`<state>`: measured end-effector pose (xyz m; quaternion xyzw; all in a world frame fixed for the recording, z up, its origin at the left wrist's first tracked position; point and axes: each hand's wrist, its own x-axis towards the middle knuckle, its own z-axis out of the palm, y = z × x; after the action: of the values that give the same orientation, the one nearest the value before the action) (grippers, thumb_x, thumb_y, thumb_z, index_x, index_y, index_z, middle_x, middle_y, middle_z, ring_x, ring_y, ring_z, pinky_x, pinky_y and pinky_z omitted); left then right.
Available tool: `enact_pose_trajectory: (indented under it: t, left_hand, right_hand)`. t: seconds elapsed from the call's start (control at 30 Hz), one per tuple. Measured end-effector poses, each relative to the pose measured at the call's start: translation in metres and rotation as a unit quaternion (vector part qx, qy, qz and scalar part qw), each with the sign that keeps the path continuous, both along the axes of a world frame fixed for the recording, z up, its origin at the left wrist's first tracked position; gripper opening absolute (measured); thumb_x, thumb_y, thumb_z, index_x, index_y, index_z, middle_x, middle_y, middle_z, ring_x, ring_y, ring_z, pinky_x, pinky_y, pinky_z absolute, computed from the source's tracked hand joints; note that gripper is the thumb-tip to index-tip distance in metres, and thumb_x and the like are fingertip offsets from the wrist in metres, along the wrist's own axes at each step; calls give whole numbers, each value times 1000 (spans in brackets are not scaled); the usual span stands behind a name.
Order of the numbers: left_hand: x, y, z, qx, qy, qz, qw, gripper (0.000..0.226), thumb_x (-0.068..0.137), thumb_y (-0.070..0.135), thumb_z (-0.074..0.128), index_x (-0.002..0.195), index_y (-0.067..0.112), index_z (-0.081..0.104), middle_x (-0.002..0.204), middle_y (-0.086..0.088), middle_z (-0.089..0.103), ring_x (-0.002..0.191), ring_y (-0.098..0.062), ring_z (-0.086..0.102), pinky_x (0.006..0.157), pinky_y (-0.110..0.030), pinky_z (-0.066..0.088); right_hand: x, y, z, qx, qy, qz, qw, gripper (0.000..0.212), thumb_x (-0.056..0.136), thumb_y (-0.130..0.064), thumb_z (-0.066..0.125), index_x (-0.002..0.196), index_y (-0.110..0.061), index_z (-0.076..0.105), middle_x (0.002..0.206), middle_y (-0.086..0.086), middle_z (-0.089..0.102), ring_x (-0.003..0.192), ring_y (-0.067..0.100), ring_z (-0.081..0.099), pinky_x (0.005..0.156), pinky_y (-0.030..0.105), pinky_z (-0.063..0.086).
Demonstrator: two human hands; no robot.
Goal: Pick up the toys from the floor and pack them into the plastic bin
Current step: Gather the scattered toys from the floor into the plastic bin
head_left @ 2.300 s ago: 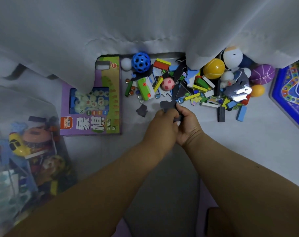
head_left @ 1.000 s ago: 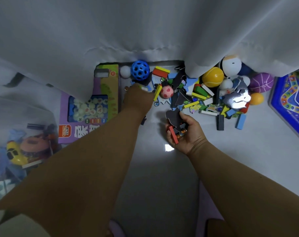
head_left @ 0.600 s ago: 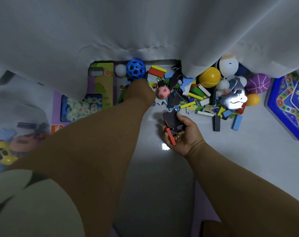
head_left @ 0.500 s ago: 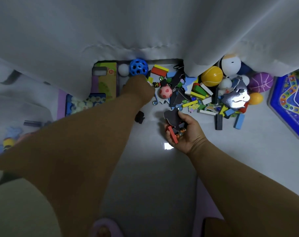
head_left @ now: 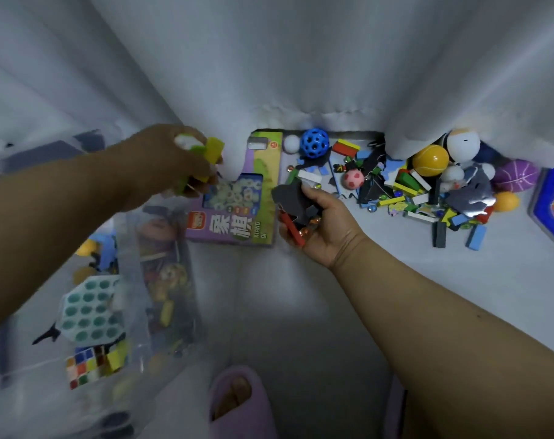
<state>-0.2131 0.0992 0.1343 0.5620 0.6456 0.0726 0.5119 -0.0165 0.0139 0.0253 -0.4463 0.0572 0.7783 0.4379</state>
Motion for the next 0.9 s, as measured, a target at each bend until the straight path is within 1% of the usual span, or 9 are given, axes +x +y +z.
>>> enact_pose_trajectory:
  t: [0.1, 0.23, 0.3, 0.4, 0.47, 0.53, 0.63, 0.73, 0.9]
  left_hand:
    - [-67, -21, 25, -25, 8, 56, 998, 15, 65, 6, 68, 78, 14, 68, 67, -9, 70, 51, -16, 66, 53, -29, 55]
    - [-135, -48, 46, -59, 89, 153, 982, 12, 90, 3, 56, 81, 9, 60, 67, -12, 65, 50, -17, 62, 41, -22, 52]
    - [-157, -62, 52, -87, 115, 183, 972, 10, 92, 16, 58, 87, 9, 61, 81, -14, 62, 65, -21, 58, 52, -25, 52]
    - [-176, -79, 55, -113, 132, 223, 959, 46, 86, 46, 60, 115, 10, 58, 104, -14, 58, 95, -26, 55, 84, -39, 43]
    - [-179, -84, 58, -97, 130, 241, 957, 59, 87, 55, 53, 127, 12, 52, 125, -12, 53, 120, -28, 48, 105, -46, 29]
    - [-175, -80, 58, -38, 105, 268, 957, 58, 89, 53, 51, 129, 10, 52, 132, -11, 51, 126, -27, 45, 107, -46, 27]
    - [-148, -67, 59, 48, 57, 287, 955, 37, 92, 37, 55, 117, 9, 58, 116, -11, 58, 105, -22, 55, 92, -36, 40]
    - [-109, -50, 54, 71, 4, 263, 962, 11, 92, 23, 57, 86, 14, 58, 101, -12, 62, 81, -16, 61, 80, -31, 50]
    - [-23, -32, 34, 70, -12, 107, 992, 11, 93, 15, 56, 84, 10, 58, 85, -11, 62, 83, -21, 62, 78, -33, 55]
  right_hand:
    - [-49, -2, 46, 43, 31, 39, 998, 20, 93, -26, 52, 93, -9, 63, 71, 8, 66, 57, 20, 60, 48, 25, 53]
    - [-116, -15, 101, 103, 83, 133, 982, 24, 97, -24, 48, 85, -10, 63, 69, 7, 67, 61, 20, 60, 52, 26, 54]
    - [-150, -26, 120, 129, 53, 200, 970, 21, 97, -24, 47, 86, -11, 60, 77, 9, 64, 66, 19, 58, 58, 28, 54]
    - [-195, -39, 131, 166, -9, 283, 945, 32, 98, -36, 45, 113, -10, 56, 115, 17, 59, 99, 28, 61, 86, 33, 51]
    - [-206, -46, 132, 203, -43, 342, 916, 57, 94, -55, 40, 138, -18, 41, 141, 10, 45, 127, 27, 45, 108, 40, 35]
    - [-202, -51, 132, 239, -87, 374, 892, 61, 95, -57, 32, 146, -22, 30, 151, 5, 33, 137, 24, 34, 114, 42, 24]
    - [-185, -50, 130, 287, -148, 323, 890, 54, 99, -48, 33, 142, -16, 37, 145, 6, 41, 133, 23, 40, 109, 38, 33]
    - [-153, -38, 121, 274, -196, 184, 923, 34, 99, -26, 41, 118, -1, 53, 100, 9, 57, 95, 21, 57, 81, 34, 50]
    - [-77, -13, 81, 189, -346, 88, 915, 15, 97, -16, 44, 92, -6, 54, 73, 6, 55, 65, 17, 52, 56, 25, 44]
